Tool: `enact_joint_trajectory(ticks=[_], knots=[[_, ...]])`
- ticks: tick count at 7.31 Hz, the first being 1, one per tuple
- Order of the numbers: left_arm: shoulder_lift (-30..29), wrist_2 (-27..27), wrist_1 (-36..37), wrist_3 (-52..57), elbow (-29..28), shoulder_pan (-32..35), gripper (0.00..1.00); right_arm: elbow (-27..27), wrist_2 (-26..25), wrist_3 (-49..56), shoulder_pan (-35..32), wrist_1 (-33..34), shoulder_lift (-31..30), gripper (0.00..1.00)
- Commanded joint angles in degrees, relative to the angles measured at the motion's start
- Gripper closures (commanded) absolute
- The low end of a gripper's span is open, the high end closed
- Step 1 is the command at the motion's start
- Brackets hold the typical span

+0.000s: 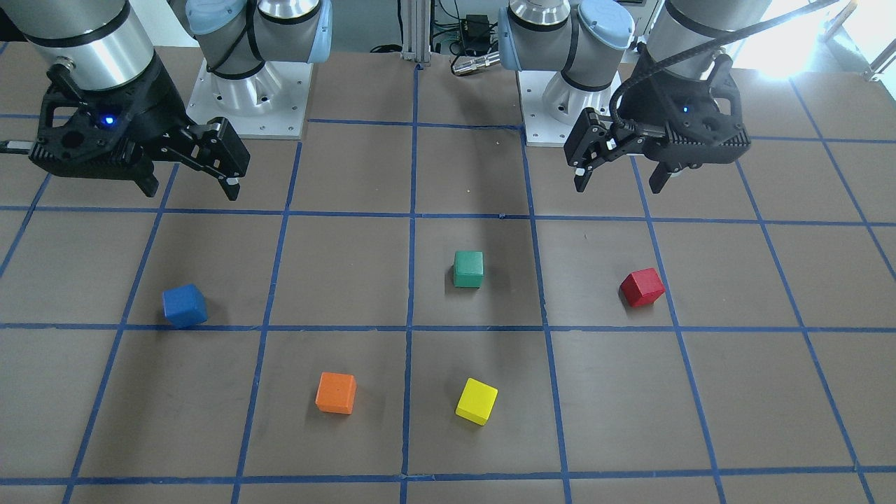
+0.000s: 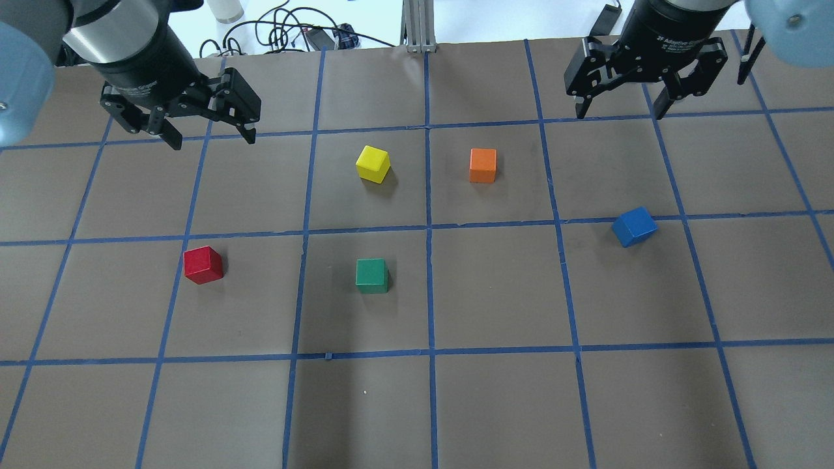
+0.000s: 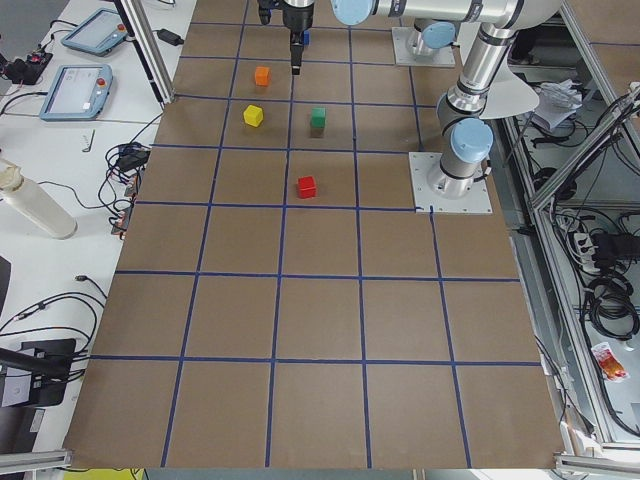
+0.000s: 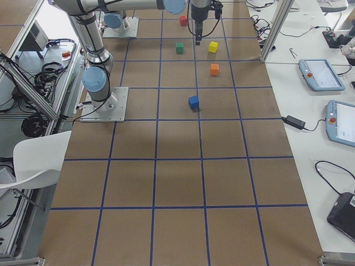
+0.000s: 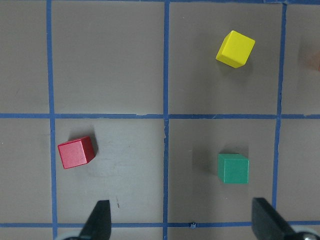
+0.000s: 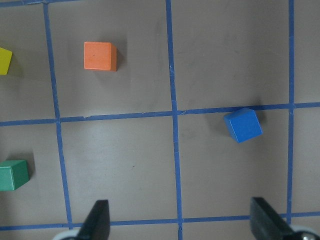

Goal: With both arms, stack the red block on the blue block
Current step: 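Lower the left gripper over the red cube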

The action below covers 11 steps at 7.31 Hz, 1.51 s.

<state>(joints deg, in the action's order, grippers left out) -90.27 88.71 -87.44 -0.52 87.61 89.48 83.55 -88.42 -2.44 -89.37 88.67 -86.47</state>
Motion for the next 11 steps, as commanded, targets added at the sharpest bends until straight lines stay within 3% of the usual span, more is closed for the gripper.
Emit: enact_joint_trajectory(ticks=[1, 4, 6, 8, 10, 11], knots=[[-0.26, -0.03, 0.6, 0.08, -0.16, 0.17, 0.0, 0.12, 0.0, 0.06, 0.08, 0.01, -0.01, 0.0], [-0.43, 0.59, 0.52, 6.44, 1.32, -1.23, 0.0, 0.04, -0.08, 0.06, 0.08, 0.01, 0.08, 0.0], [-1.31, 0.24, 0.95, 12.01, 7.18, -12.16, 0.0, -0.14, 0.0, 0.06, 0.08, 0.18, 0.08, 0.0], [-2.1, 0.24, 13.1, 16.07, 18.32, -19.5, 0.0, 0.12, 0.0, 0.06, 0.08, 0.01, 0.08, 0.0], [-4.82, 0.76, 32.69, 15.29, 31.34, -20.31, 0.0, 0.12, -0.17, 0.06, 0.08, 0.01, 0.08, 0.0], [-6.4, 0.85, 33.99, 15.02, 32.52, -20.31, 0.0, 0.12, -0.26, 0.06, 0.08, 0.01, 0.08, 0.0]])
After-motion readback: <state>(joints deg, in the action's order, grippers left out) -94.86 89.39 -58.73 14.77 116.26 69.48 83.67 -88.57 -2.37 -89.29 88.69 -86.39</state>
